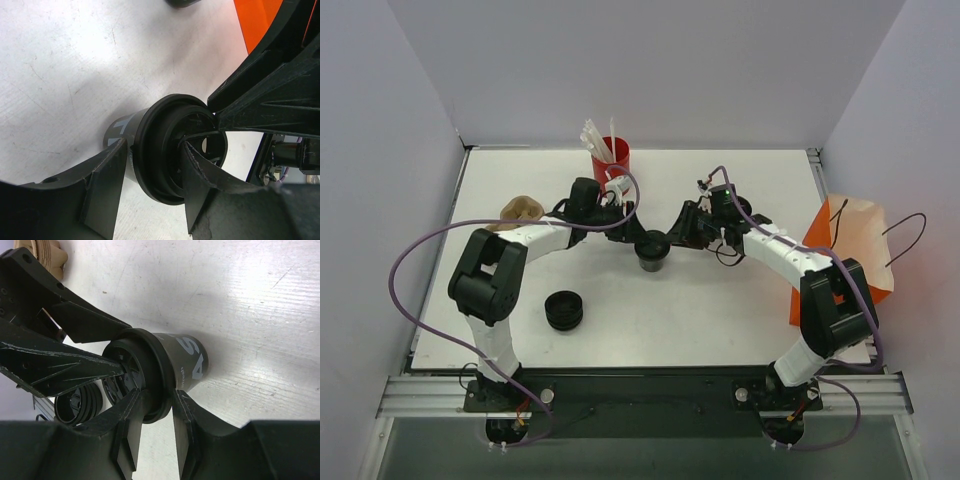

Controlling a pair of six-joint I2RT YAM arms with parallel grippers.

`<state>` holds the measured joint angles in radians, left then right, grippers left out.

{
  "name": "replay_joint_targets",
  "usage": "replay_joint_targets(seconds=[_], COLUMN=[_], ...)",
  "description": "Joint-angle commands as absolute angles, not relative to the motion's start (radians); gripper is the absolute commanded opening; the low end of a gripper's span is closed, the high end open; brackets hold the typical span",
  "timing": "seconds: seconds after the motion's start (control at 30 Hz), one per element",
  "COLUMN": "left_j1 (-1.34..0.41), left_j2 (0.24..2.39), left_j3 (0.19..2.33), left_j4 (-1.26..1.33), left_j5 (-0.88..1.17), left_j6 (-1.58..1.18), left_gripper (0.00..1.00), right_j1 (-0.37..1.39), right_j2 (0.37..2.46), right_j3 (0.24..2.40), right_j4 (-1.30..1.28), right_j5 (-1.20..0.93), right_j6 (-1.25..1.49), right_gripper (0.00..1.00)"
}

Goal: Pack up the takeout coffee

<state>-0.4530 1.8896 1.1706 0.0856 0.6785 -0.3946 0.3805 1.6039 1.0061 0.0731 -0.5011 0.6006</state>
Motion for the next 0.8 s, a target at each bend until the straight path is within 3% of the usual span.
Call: replay_joint_targets(seconds=[0.0,0.77], left_j1=[-0.465,-0.468], left_j2=[2.005,2.029], left_j3=[1.117,1.097], left_j4=[-0.141,-0.129], left_j5=[0.518,0.508], left_j6=[-0.249,-0.247], left_gripper=[0.55,0.54], right_j1=[0.38,0.37], right_j2=[1.589,1.548], right_j3=[1.032,1.088], right_j4=[-0.11,-0.164], right_j5=[-0.436,-0.417], right_j6=[0.542,0.571], right_gripper=[0.3,0.3])
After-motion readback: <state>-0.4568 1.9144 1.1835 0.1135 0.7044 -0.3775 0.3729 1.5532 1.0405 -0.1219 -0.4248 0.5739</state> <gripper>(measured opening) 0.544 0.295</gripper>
